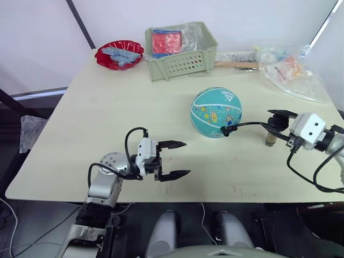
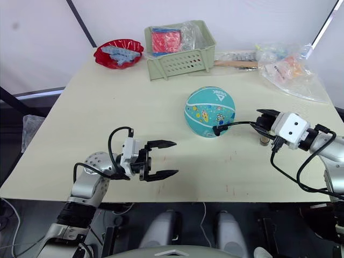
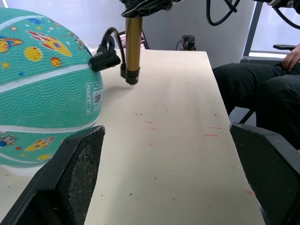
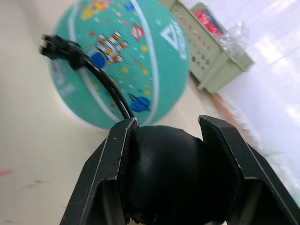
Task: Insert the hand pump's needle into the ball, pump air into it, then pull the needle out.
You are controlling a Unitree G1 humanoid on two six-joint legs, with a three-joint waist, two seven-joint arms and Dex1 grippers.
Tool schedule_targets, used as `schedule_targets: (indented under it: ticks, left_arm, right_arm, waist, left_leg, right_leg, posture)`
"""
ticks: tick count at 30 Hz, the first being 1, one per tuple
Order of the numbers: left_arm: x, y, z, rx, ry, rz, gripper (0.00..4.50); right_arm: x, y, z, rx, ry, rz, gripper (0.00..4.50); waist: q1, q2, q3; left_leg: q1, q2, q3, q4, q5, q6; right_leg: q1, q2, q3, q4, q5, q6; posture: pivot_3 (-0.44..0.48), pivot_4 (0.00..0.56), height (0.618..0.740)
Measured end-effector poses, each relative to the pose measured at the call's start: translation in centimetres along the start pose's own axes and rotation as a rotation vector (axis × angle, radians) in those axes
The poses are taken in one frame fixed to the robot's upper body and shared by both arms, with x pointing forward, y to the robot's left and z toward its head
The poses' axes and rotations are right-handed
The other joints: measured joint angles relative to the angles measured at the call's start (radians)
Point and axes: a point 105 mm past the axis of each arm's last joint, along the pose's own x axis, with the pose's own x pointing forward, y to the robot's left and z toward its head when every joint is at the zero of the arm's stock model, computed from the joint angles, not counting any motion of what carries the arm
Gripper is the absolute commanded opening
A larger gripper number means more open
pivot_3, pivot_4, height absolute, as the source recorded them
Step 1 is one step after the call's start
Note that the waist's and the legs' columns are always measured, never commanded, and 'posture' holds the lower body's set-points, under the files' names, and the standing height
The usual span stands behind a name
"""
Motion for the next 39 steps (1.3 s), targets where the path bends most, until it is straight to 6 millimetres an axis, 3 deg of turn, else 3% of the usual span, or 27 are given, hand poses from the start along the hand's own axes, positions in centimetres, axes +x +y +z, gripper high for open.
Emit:
schedule_targets:
  ticks: [9, 19, 27, 39]
  left_arm:
    - [0.2, 0.1, 0.6, 0.0, -0.021, 0.01, 4.5]
    - [0.1, 0.1, 0.5, -0.005, -0.017, 0.014, 4.5]
    - [0.1, 0.3, 0.5, -0.009, -0.016, 0.029, 4.5]
    - [0.2, 0.5, 0.8, -0.001, -0.018, 0.045, 4.5]
  right_arm:
    - [0.5, -0.4, -0.1, -0.237, -0.029, -0.011, 1.61]
    - [1.4, 2.3, -1.8, -0.5, -0.036, 0.07, 1.61]
    - [1.5, 4.2, -2.7, -0.577, -0.06, 0.121, 1.61]
    - [1.8, 6.9, -3.1, -0.559, -0.106, 0.196, 1.61]
  waist:
    - [-0.001, 0.0, 0.0]
    - [-0.001, 0.0, 0.0]
    - [-0.002, 0.0, 0.0]
    - [-0.022, 0.0, 0.0]
  left_leg:
    - [0.0, 0.0, 0.0, 0.0, 0.0, 0.0]
    - [0.001, 0.0, 0.001, 0.002, 0.0, 0.0]
    - [0.002, 0.0, 0.002, 0.014, 0.0, 0.0]
    - [0.011, -0.001, 0.009, 0.014, 0.0, 0.0]
  right_leg:
    - [0.0, 0.0, 0.001, 0.001, 0.0, 0.0]
    - [0.0, 0.0, 0.002, 0.003, 0.0, 0.0]
    - [0.0, 0.0, 0.004, 0.015, -0.003, -0.004]
    - [0.005, 0.002, 0.015, 0.017, -0.003, -0.004]
  posture:
    - [0.0, 0.15, 0.735]
    - [0.0, 0.15, 0.735]
    - [0.0, 0.15, 0.735]
    - [0.0, 0.15, 0.735]
